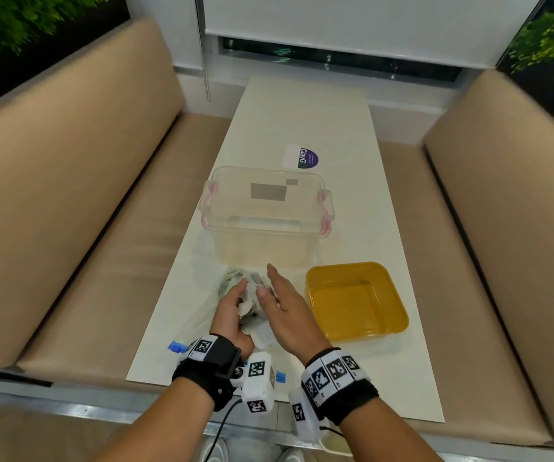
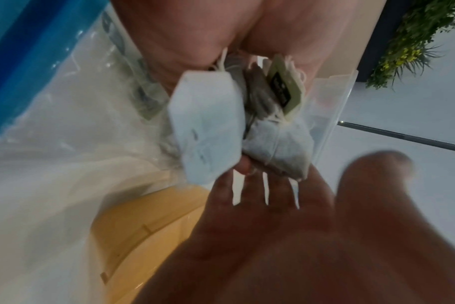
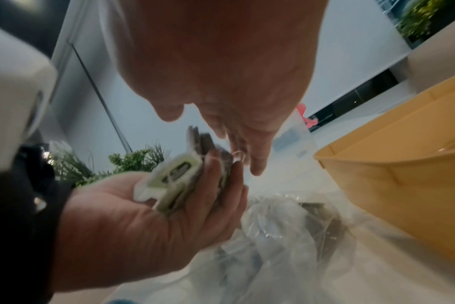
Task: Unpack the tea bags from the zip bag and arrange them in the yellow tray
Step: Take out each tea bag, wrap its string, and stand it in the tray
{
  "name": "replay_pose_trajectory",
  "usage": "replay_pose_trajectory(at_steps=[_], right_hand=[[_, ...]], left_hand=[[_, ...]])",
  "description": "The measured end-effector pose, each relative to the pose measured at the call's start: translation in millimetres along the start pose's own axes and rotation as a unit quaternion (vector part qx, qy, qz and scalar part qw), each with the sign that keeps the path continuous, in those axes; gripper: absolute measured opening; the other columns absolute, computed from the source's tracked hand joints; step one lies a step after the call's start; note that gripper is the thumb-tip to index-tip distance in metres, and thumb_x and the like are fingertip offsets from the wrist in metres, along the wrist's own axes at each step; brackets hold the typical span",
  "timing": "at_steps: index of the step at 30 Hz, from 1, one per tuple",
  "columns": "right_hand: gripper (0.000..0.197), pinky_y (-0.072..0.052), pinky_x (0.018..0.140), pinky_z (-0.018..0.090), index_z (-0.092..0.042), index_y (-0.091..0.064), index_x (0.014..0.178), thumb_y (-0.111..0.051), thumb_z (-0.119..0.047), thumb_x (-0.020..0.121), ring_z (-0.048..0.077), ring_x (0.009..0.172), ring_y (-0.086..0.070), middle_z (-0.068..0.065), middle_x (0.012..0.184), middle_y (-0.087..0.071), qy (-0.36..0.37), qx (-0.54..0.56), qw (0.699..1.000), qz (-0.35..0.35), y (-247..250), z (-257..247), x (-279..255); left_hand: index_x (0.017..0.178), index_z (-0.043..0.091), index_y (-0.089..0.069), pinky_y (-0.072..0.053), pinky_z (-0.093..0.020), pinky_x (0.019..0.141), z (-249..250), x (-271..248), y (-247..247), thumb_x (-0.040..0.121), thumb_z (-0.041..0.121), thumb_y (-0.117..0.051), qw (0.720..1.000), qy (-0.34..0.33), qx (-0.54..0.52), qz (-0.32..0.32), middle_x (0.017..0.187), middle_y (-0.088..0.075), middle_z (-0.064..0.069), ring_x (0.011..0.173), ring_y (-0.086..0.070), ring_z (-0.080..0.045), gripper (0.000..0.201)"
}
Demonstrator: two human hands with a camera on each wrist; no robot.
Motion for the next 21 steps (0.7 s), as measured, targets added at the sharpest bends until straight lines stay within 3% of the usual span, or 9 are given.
replay_pose_trajectory(at_steps=[3,5,7,10,12,15,18,19,21], right_hand=[[0.054,-0.035,0.113,0.029,-0.03,-0.04,0.145,-0.058,-0.027,0.094,0.001,0.141,-0.027,-0.013,0.153,-0.029,0.114,-0.016,0.993,0.036,23.9,-18.7,-18.4],[0.06,-0.038,0.108,0.024,-0.028,-0.05,0.133,-0.061,-0.009,0.077,0.007,0.14,-0.028,-0.01,0.15,-0.028,0.2,-0.088,0.976,0.015,25.7,-30.3,-36.4],[0.063,-0.039,0.106,0.025,-0.03,-0.053,0.127,-0.061,-0.008,0.069,0.013,0.139,-0.027,-0.006,0.149,-0.027,0.239,-0.184,0.953,-0.025,13.4,-29.0,-47.9],[0.042,-0.043,0.1,0.033,-0.03,-0.059,0.116,-0.067,-0.015,0.078,0.021,0.13,-0.036,-0.001,0.144,-0.033,0.259,-0.271,0.927,-0.011,4.1,-21.7,-51.2],[0.023,-0.047,0.093,0.035,-0.027,-0.064,0.105,-0.067,-0.018,0.084,0.026,0.121,-0.044,0.003,0.137,-0.043,0.277,-0.277,0.92,0.03,8.5,-25.0,-51.7],[0.013,-0.044,0.088,0.026,-0.023,-0.068,0.098,-0.067,-0.018,0.087,0.025,0.113,-0.049,0.003,0.128,-0.05,0.303,-0.259,0.915,0.063,14.5,-31.5,-54.5],[0.015,-0.046,0.08,0.022,-0.019,-0.07,0.1,-0.066,-0.013,0.087,0.017,0.099,-0.054,0.0,0.115,-0.055,0.298,-0.221,0.927,0.062,21.1,-32.5,-53.3],[0.015,-0.048,0.076,0.023,-0.018,-0.07,0.102,-0.064,-0.013,0.089,0.015,0.095,-0.055,-0.002,0.111,-0.056,0.293,-0.21,0.931,0.059,22.8,-32.1,-52.1],[0.017,-0.051,0.068,0.026,-0.016,-0.07,0.105,-0.061,-0.014,0.091,0.013,0.087,-0.058,-0.003,0.103,-0.057,0.285,-0.205,0.935,0.05,23.5,-30.7,-50.0]], left_hand=[[0.126,0.009,-0.067,-0.056,-0.044,0.089,1.2,5.5,1.9,0.094,0.041,-0.062,1.0,0.0,-0.025,-0.009,0.116,-0.071,-0.016,0.103,-0.07,-0.032,0.046],[0.104,0.004,-0.074,-0.061,-0.038,0.07,3.6,6.0,-0.4,0.096,0.039,-0.059,0.999,-0.002,-0.035,-0.025,0.092,-0.074,-0.017,0.078,-0.074,-0.029,0.039],[0.085,0.001,-0.078,-0.06,-0.037,0.054,1.9,6.1,-4.9,0.096,0.042,-0.056,0.998,0.008,-0.03,-0.045,0.081,-0.073,-0.019,0.065,-0.073,-0.03,0.048],[0.079,0.0,-0.078,-0.059,-0.038,0.055,-1.8,9.4,-2.8,0.094,0.048,-0.059,0.999,0.024,-0.026,-0.041,0.078,-0.072,-0.018,0.063,-0.072,-0.03,0.053],[0.085,0.003,-0.076,-0.059,-0.037,0.064,-5.3,12.3,-0.5,0.091,0.05,-0.063,0.998,0.042,-0.034,-0.035,0.081,-0.071,-0.015,0.068,-0.071,-0.029,0.049],[0.098,0.002,-0.073,-0.061,-0.038,0.066,-4.6,11.6,4.3,0.093,0.048,-0.061,0.999,0.031,-0.017,-0.018,0.087,-0.072,-0.018,0.074,-0.072,-0.03,0.047],[0.123,0.003,-0.067,-0.053,-0.046,0.099,-4.0,11.7,12.9,0.09,0.05,-0.065,1.0,0.024,0.008,0.013,0.117,-0.07,-0.022,0.11,-0.067,-0.036,0.058],[0.129,0.004,-0.065,-0.053,-0.046,0.1,-4.3,13.6,16.1,0.089,0.05,-0.067,0.999,0.02,0.008,0.024,0.121,-0.069,-0.02,0.114,-0.066,-0.035,0.061],[0.125,0.006,-0.066,-0.062,-0.037,0.073,-4.2,15.4,17.2,0.091,0.046,-0.065,0.999,0.014,0.009,0.036,0.103,-0.074,-0.015,0.088,-0.074,-0.028,0.052]])
Point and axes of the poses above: each hand's wrist, its own x-axis towards the middle knuckle, its own y-axis out of the back of the hand, z = x × y, the point moved 10 cm from there along x, towards the middle knuckle
